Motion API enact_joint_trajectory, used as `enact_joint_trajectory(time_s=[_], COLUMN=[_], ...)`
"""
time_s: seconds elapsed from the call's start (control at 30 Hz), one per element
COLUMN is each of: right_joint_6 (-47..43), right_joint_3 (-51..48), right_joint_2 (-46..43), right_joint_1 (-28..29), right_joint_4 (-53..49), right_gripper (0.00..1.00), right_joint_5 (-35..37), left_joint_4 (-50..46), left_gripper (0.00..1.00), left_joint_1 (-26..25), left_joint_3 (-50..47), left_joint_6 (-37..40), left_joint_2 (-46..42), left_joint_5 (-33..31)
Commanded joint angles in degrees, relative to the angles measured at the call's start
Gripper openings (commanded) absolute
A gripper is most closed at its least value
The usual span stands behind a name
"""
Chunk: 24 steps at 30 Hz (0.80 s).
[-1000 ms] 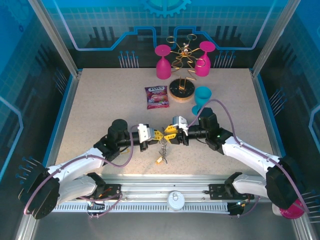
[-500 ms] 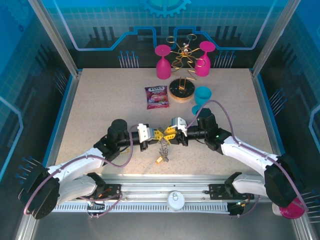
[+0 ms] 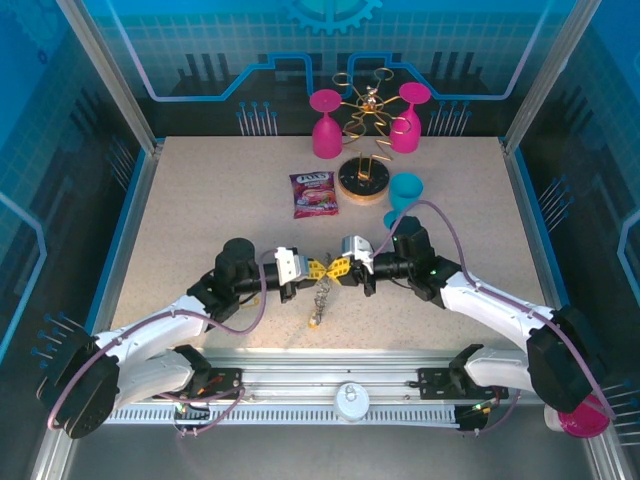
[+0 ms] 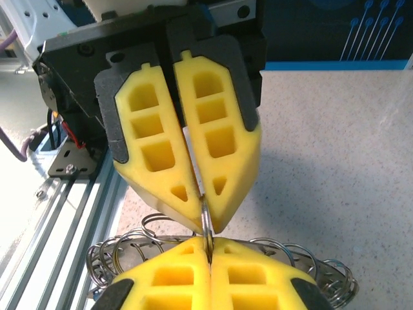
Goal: Put the keys on the keyring
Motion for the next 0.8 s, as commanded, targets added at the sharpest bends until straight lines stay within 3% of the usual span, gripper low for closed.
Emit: enact_joint_trajectory(time_s=[0.0, 0.17, 0.4, 0.5, 0.57, 0.67, 0.77], right_joint_6=[-6.7, -11.2, -13.8, -13.0, -11.0, -4.6, 2.0], right_joint_3=[5.6, 11.6, 19.3, 19.6, 18.0, 12.4, 5.2], right_joint_2=[-1.3, 0.7, 2.7, 1.7, 0.0, -3.5, -5.6], right_joint_1=[2.0, 4.6, 7.5, 7.8, 7.0, 3.3, -0.6], right_joint_4=[-11.9, -25.0, -31.8, -30.0, -26.7, -17.1, -7.0], right_gripper=[0.00, 0.00, 0.00, 0.00, 0.01, 0.24, 0.29], right_joint_5=[3.8, 10.1, 13.2, 12.6, 12.7, 9.8, 4.3], left_joint_4=[-8.7, -15.6, -20.4, -21.0, -20.4, -15.4, -6.4], left_gripper=[0.13, 0.16, 0.13, 0.00, 0.00, 0.00, 0.00], left_joint_1=[-0.4, -0.9, -1.2, -1.4, -1.4, -1.4, -1.3], left_joint_3=[4.0, 7.2, 9.9, 10.3, 10.0, 7.8, 4.2], left_joint_6=[4.1, 7.5, 10.2, 10.7, 10.7, 8.8, 4.5], left_joint_2=[-1.4, -1.7, -0.5, -0.2, -0.5, -1.8, -2.9], left_joint_5=[-1.7, -2.2, -1.7, -1.4, -1.1, -1.2, -1.3])
